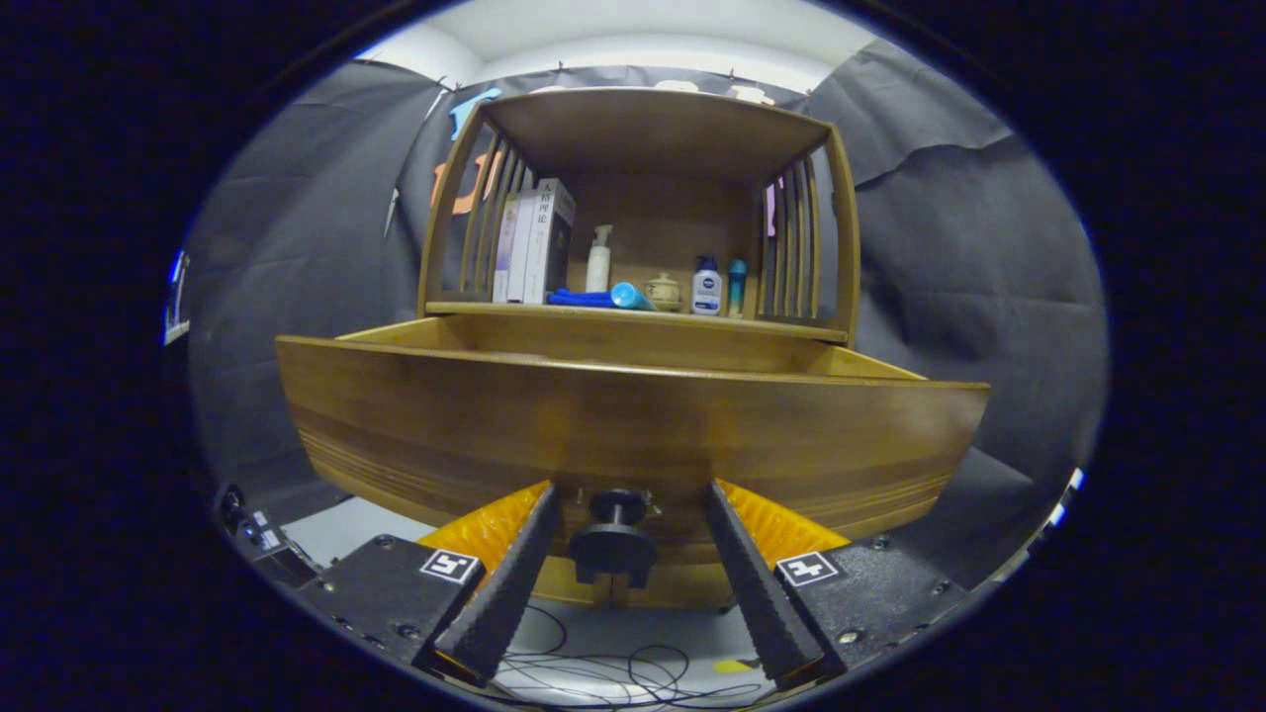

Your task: Pull open the drawer, take out the items inside it, and place them on the countertop above the cabinet.

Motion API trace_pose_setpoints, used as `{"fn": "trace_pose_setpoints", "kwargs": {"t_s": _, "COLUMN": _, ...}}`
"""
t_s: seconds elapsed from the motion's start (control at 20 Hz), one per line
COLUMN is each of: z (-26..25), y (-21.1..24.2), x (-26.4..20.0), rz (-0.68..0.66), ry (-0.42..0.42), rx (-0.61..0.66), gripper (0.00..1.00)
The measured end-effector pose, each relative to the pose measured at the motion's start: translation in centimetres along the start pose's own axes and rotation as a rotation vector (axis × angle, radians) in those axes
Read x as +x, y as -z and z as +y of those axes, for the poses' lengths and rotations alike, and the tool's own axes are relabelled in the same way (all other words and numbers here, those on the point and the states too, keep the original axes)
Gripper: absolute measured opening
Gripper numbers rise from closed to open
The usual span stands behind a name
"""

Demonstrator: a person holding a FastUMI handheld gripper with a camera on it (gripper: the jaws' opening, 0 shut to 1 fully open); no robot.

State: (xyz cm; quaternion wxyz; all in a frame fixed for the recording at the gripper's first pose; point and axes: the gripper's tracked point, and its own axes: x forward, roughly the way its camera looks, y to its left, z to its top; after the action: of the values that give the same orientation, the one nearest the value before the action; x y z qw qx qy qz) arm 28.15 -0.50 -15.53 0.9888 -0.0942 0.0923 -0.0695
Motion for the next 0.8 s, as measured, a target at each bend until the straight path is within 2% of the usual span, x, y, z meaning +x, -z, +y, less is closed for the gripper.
{"fn": "trace_pose_setpoints", "kwargs": {"t_s": 0.8, "z": -0.6, "y": -2.6, "x": 4.8, "rz": 0.019, "ry": -0.008, "rx": -0.021, "gripper": 0.95}}
